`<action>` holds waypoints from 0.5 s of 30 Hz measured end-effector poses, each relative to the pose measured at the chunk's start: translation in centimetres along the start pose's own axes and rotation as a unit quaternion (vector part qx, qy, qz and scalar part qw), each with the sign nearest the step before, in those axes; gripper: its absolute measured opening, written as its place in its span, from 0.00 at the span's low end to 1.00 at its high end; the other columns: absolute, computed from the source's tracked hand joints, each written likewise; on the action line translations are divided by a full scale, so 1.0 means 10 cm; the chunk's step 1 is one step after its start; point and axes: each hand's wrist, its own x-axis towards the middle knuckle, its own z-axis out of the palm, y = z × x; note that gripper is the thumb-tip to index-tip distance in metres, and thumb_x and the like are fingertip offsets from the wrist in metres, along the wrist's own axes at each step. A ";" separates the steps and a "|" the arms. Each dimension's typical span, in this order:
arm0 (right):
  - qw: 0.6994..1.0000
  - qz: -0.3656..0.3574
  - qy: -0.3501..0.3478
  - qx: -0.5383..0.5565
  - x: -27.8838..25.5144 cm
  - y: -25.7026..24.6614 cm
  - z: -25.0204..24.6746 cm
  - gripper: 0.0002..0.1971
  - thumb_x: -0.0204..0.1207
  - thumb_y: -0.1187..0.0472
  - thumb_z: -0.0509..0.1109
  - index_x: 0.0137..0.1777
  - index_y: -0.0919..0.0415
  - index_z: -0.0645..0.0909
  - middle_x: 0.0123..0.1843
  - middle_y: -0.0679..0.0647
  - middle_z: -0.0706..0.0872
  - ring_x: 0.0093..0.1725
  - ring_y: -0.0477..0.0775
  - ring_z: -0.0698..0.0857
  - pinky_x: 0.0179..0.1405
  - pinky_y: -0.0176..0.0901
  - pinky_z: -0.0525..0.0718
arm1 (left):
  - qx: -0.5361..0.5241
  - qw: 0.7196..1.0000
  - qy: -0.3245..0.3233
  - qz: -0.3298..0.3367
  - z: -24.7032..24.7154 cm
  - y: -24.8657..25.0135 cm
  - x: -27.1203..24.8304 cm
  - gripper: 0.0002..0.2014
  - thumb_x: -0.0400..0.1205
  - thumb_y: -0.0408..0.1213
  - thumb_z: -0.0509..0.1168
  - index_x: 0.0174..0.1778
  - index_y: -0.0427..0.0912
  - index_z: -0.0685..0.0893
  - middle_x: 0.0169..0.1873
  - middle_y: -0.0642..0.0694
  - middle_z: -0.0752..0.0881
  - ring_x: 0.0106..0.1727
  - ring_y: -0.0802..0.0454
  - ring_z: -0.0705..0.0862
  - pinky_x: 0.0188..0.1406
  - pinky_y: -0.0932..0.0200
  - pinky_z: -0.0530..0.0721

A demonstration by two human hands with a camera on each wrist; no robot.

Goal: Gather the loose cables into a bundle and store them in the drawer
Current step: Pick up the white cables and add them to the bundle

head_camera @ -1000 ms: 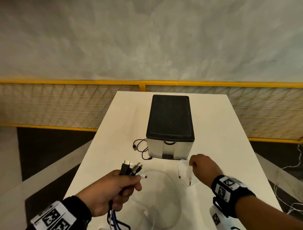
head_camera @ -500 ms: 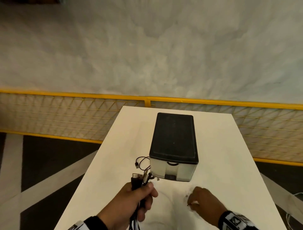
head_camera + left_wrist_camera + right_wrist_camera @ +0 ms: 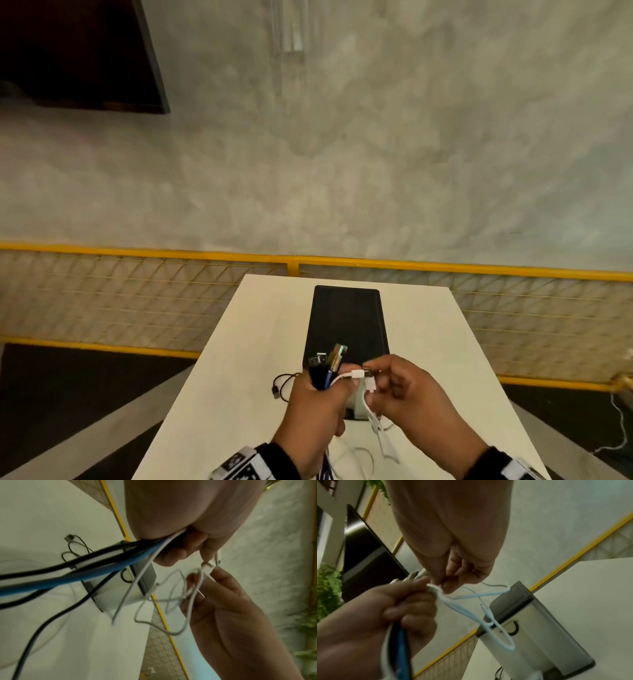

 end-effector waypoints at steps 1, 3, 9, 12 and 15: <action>1.000 -0.006 0.000 -0.008 -0.02 -0.03 0.04 0.19 0.68 0.72 0.77 0.44 0.43 0.85 0.30 0.46 0.79 0.29 0.43 0.80 0.34 0.37 0.84 | -0.010 1.000 0.002 0.011 0.03 0.02 -0.03 0.04 0.81 0.32 0.70 0.41 0.38 0.88 0.15 0.47 0.72 0.17 0.51 0.68 0.19 0.61 0.68; 1.000 -0.014 0.014 -0.018 -0.08 -0.09 0.10 0.18 0.67 0.70 0.78 0.40 0.42 0.84 0.29 0.45 0.81 0.28 0.43 0.79 0.32 0.37 0.82 | -0.033 0.999 0.010 0.021 0.05 0.06 -0.09 0.09 0.83 0.37 0.67 0.43 0.37 0.89 0.16 0.46 0.72 0.18 0.50 0.71 0.19 0.61 0.70; 0.997 0.011 0.079 0.005 -0.19 -0.09 0.22 0.13 0.64 0.69 0.77 0.38 0.48 0.82 0.35 0.59 0.88 0.36 0.64 0.88 0.39 0.56 0.89 | -0.061 0.998 0.019 0.011 0.13 0.14 -0.20 0.10 0.85 0.40 0.66 0.51 0.38 0.89 0.26 0.43 0.83 0.28 0.50 0.83 0.23 0.58 0.81; 0.994 0.017 0.101 0.031 -0.24 -0.08 0.29 0.12 0.65 0.72 0.77 0.38 0.53 0.84 0.35 0.60 0.89 0.39 0.66 0.89 0.40 0.55 0.90 | -0.063 0.998 0.025 -0.004 0.13 0.15 -0.27 0.09 0.84 0.39 0.67 0.53 0.38 0.88 0.28 0.42 0.83 0.27 0.52 0.83 0.25 0.58 0.84; 0.988 0.018 0.128 0.080 -0.29 -0.14 0.31 0.14 0.68 0.77 0.75 0.39 0.55 0.88 0.35 0.58 0.91 0.39 0.61 0.90 0.35 0.44 0.90 | -0.082 0.996 0.036 -0.017 0.12 0.20 -0.33 0.07 0.83 0.39 0.68 0.51 0.41 0.89 0.27 0.43 0.85 0.27 0.52 0.87 0.27 0.54 0.88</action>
